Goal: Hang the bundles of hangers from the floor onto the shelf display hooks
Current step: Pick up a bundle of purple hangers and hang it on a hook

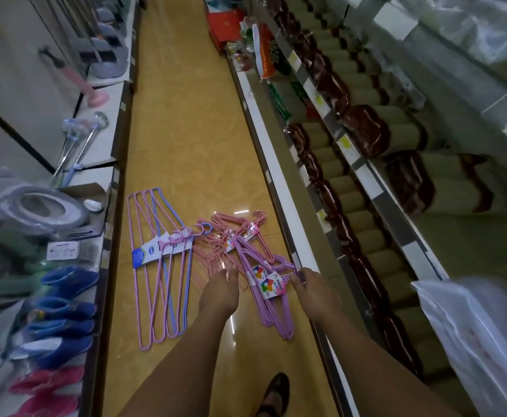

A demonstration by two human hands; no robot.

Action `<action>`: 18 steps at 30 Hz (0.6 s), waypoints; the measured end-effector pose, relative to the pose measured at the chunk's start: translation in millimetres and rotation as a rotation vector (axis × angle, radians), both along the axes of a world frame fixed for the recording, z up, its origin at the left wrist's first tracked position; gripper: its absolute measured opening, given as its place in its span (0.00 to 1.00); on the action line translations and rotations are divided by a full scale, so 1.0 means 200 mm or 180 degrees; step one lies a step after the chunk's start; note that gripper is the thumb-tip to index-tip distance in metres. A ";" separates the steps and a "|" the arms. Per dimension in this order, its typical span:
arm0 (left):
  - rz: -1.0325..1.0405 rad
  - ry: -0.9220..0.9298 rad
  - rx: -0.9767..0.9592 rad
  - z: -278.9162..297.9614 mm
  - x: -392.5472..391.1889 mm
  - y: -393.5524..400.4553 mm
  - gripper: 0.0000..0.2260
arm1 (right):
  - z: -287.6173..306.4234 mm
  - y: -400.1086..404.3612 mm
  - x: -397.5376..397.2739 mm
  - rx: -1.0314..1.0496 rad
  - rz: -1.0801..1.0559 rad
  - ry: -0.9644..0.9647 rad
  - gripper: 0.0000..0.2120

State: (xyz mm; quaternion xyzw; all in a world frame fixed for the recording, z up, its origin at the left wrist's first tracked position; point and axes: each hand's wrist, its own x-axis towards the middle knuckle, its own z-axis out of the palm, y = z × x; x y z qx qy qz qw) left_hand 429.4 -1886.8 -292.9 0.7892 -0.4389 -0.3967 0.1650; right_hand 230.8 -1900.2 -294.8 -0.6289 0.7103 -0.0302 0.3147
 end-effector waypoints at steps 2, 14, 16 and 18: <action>-0.0020 0.0040 0.0127 -0.13 -0.02 -0.06 0.25 | -0.14 -0.06 -0.02 0.0110 -0.0080 -0.0095 0.20; -0.0382 -0.0019 0.0436 -1.26 -0.05 -0.40 0.27 | -1.19 -0.39 -0.07 0.0690 -0.0349 0.0066 0.24; -0.0485 -0.0043 0.0482 -1.47 -0.05 -0.45 0.27 | -1.36 -0.44 -0.08 0.0747 -0.0378 0.0071 0.24; -0.0535 -0.0042 0.0519 -1.68 -0.06 -0.48 0.27 | -1.57 -0.47 -0.07 0.0771 -0.0452 0.0029 0.23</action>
